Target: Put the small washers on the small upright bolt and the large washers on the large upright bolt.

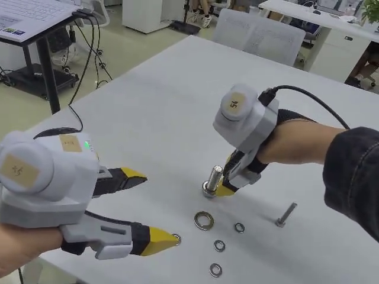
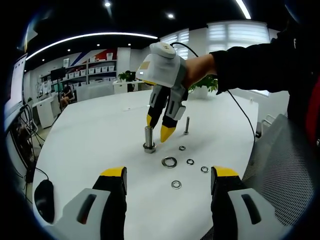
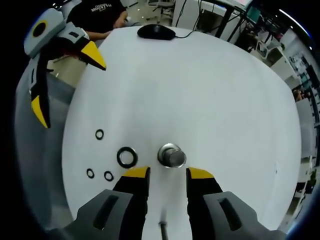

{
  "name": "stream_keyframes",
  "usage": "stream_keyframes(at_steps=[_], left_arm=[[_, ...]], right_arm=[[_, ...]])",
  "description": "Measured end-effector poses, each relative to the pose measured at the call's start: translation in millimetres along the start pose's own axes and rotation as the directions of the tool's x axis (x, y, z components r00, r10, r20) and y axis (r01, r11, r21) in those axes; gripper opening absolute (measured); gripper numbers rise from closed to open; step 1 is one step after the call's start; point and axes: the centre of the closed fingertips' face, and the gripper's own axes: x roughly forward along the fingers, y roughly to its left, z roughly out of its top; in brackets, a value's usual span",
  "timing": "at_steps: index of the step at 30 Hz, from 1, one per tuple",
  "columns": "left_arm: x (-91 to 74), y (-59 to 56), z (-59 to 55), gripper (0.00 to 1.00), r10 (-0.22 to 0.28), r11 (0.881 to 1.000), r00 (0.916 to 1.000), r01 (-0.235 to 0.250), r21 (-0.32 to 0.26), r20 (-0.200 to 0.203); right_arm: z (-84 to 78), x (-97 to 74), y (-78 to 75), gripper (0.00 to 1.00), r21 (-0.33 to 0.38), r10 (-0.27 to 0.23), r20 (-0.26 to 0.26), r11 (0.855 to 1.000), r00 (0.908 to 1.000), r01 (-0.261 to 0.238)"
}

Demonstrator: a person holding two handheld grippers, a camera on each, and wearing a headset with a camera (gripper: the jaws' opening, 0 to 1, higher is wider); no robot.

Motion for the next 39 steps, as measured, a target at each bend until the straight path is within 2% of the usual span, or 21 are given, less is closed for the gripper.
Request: stream_keyframes(at_steps=[7, 18, 29, 39], left_arm=[[-0.2, -0.8, 2.5, 0.68, -0.003, 1.000, 1.0000, 0.003, 0.009, 0.003], [-1.9, -1.2, 5.1, 0.68, -0.002, 1.000, 1.0000, 0.002, 0.017, 0.007], [-3.3, -1.8, 4.9, 0.67, -0.002, 1.000, 1.0000, 0.002, 0.019, 0.006], [-5.7, -1.5, 4.0, 0.67, 0.003, 1.000, 1.0000, -0.003, 0.013, 0.008]], right_arm=[[-3.5, -5.5, 11.0, 0.30, -0.002, -0.006, 0.001, 1.000, 1.0000, 0.006], [-3.5, -3.5, 34.3, 0.30, -0.012, 0.012, 0.003, 1.000, 0.9999, -0.012], [1.5, 7.4, 55.2, 0.30, -0.042, 0.049, -0.008, 0.998, 0.9988, -0.049], [4.1, 19.9, 64.8, 0.30, -0.051, 0.078, -0.030, 0.996, 0.9965, -0.079]])
